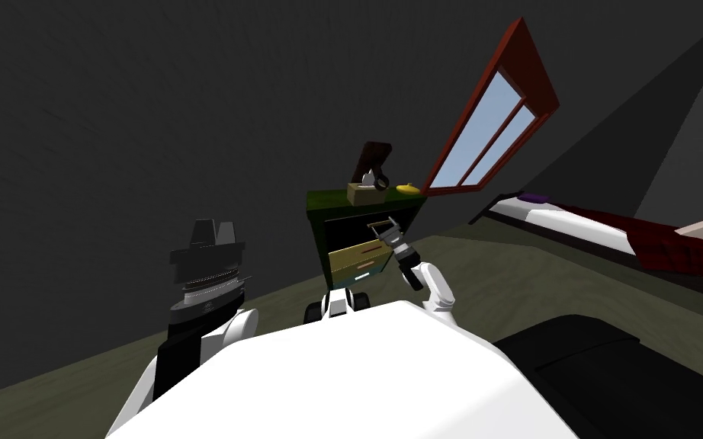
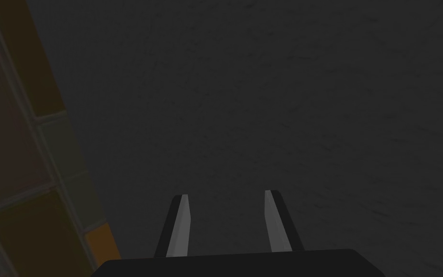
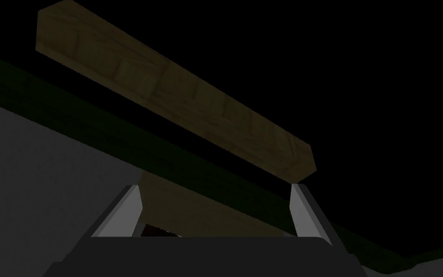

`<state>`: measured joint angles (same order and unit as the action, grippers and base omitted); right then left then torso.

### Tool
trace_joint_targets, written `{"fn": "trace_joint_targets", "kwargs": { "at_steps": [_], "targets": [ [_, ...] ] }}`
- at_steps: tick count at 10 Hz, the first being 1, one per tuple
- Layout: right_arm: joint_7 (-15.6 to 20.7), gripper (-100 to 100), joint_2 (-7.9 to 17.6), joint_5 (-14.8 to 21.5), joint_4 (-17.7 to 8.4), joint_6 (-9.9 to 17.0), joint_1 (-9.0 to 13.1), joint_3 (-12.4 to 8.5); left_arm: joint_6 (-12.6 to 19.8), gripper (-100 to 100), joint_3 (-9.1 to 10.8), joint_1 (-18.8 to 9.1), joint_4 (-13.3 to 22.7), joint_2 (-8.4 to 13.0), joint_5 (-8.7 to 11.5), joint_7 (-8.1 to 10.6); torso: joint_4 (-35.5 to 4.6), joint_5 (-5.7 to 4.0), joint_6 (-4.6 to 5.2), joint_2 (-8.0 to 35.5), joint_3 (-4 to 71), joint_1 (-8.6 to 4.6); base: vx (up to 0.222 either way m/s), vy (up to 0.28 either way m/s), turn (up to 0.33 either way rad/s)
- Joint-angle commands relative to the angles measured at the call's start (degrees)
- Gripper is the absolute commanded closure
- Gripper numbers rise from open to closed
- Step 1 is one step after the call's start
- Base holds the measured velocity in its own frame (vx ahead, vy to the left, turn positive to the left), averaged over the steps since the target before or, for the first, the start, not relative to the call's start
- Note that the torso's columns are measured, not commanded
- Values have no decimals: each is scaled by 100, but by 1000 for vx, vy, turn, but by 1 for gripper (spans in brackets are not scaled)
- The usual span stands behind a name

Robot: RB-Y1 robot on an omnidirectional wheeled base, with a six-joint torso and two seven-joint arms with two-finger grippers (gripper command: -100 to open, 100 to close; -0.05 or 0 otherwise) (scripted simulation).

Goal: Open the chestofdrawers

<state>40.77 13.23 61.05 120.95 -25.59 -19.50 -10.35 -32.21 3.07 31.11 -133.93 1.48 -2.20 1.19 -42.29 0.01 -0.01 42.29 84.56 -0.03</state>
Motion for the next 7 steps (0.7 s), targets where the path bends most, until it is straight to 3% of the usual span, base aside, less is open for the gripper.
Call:
{"fn": "trace_joint_targets", "kwargs": {
  "at_steps": [1, 7],
  "targets": [
    [334, -100, 123, 469, -170, 65, 86, -97, 0, 0, 0, 0, 0, 0, 0, 0, 2, -3, 1, -5, 3, -4, -1, 122, -79],
    [895, -100, 352, 1379, -452, 176, 241, -230, 0, 0, 0, 0, 0, 0, 0, 0, 2, -1, 1, -3, 2, 1, -13, 91, -45]
  ]
}}
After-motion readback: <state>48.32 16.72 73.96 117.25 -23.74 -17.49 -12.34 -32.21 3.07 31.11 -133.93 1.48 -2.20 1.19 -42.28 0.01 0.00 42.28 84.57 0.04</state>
